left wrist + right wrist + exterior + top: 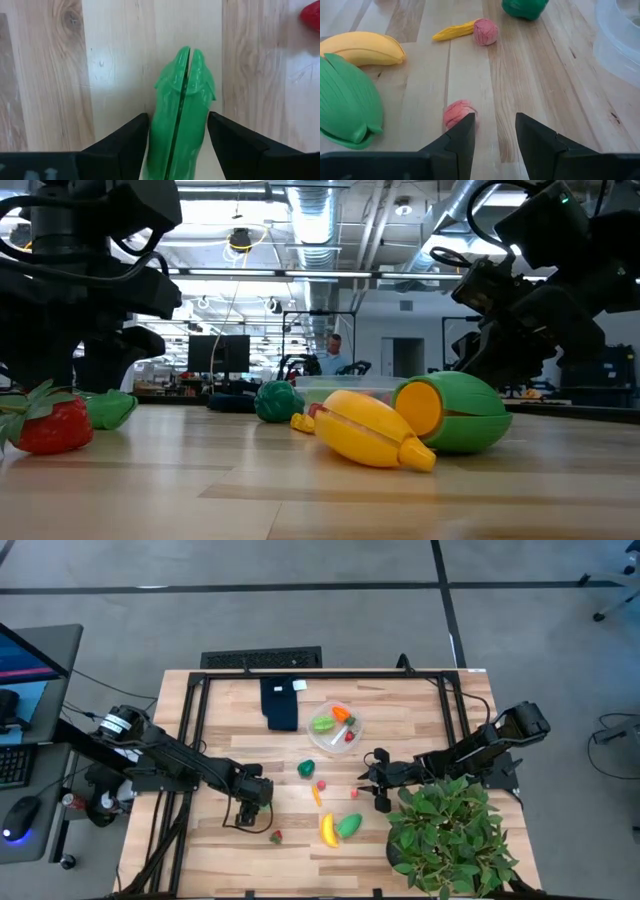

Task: Pick and placing Produce into tupperware
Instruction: Put the green peas into the transparent container

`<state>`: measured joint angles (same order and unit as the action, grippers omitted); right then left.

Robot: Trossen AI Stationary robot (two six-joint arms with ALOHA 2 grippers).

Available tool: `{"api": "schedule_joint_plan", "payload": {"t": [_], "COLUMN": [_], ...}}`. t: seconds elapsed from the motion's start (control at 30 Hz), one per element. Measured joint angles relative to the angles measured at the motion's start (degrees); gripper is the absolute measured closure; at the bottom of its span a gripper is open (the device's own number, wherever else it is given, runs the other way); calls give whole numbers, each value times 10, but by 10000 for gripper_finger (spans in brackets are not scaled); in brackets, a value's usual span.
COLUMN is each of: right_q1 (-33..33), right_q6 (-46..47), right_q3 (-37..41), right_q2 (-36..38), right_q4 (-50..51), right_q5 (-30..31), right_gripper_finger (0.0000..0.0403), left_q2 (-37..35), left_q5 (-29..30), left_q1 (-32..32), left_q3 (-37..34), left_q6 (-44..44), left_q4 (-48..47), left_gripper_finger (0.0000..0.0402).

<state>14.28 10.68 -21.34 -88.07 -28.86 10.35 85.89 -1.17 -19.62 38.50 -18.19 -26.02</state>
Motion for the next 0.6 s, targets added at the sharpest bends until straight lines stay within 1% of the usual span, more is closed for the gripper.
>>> {"api": "schedule_joint_plan", "payload": {"t": [0.3, 0.43, 0.6], "right_q1": [0, 0, 0], "right_q6": [0, 0, 0], "right_q3": [0, 0, 0], "right_q2": [0, 0, 0], "right_q4": [0, 0, 0], "right_q5": [0, 0, 0], "right_gripper_finger": [269, 269, 269], "left_q2": [0, 0, 0], "left_q5": [6, 6, 6], "left_q1": [0, 0, 0], "left_q3": [0, 0, -1], "left_q6": [0, 0, 0], "left_q4": [0, 0, 0], "left_gripper_finger": [250, 254, 244]}}
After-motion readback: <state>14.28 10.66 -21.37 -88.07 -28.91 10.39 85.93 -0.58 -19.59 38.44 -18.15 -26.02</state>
